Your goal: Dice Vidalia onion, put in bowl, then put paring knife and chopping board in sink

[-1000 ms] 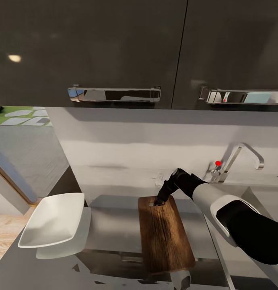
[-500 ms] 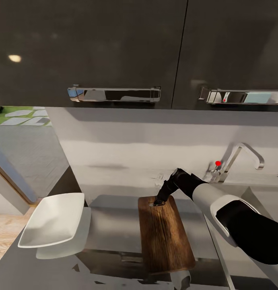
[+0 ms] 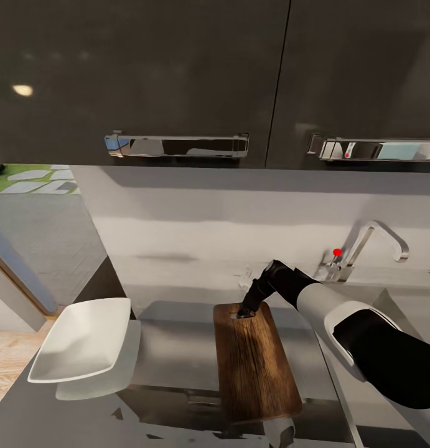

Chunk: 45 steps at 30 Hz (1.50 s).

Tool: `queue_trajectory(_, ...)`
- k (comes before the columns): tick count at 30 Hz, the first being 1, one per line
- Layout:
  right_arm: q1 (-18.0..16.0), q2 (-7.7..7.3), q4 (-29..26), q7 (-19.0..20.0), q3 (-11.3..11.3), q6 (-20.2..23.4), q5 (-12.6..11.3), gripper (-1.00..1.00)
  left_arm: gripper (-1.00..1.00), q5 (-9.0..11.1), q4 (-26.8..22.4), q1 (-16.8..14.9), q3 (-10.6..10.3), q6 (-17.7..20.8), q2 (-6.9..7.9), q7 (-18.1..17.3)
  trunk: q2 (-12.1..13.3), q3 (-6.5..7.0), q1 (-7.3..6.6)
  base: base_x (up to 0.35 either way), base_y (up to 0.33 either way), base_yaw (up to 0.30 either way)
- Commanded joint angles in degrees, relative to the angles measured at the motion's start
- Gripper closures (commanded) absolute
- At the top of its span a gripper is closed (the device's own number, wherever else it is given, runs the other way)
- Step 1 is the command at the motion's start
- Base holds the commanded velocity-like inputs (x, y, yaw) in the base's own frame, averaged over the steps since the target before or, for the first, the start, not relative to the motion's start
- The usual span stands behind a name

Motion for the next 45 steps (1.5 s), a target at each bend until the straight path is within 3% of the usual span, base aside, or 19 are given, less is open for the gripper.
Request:
queue_trajectory(1,0.6,0.09,-0.1,0.2,-0.4,0.4,0.4,1.00,-1.00,0.4,0.0,0.0,0.0,-0.2,0.00,-0.1,-0.1,-0.11,0.06,0.000,0.000,0.000)
queue_trajectory(9,0.6,0.47,-0.3,0.2,-0.4,0.7,2.8,1.00,-1.00,0.4,0.0,0.0,0.0,-0.3,0.00,-0.1,-0.1,-0.11,0.06,0.000,0.000,0.000)
queue_trajectory(31,0.6,-0.05,-0.3,0.2,-0.6,0.8,2.9,1.00,-1.00,0.4,0.0,0.0,0.0,-0.3,0.00,-0.1,-0.1,-0.07,0.06,0.000,0.000,0.000)
queue_trajectory(45,0.6,-0.10,-0.2,0.2,-0.6,0.7,2.8,1.00,-1.00,0.4,0.0,0.0,0.0,-0.3,0.00,-0.1,-0.1,1.08,0.06,0.000,0.000,0.000)
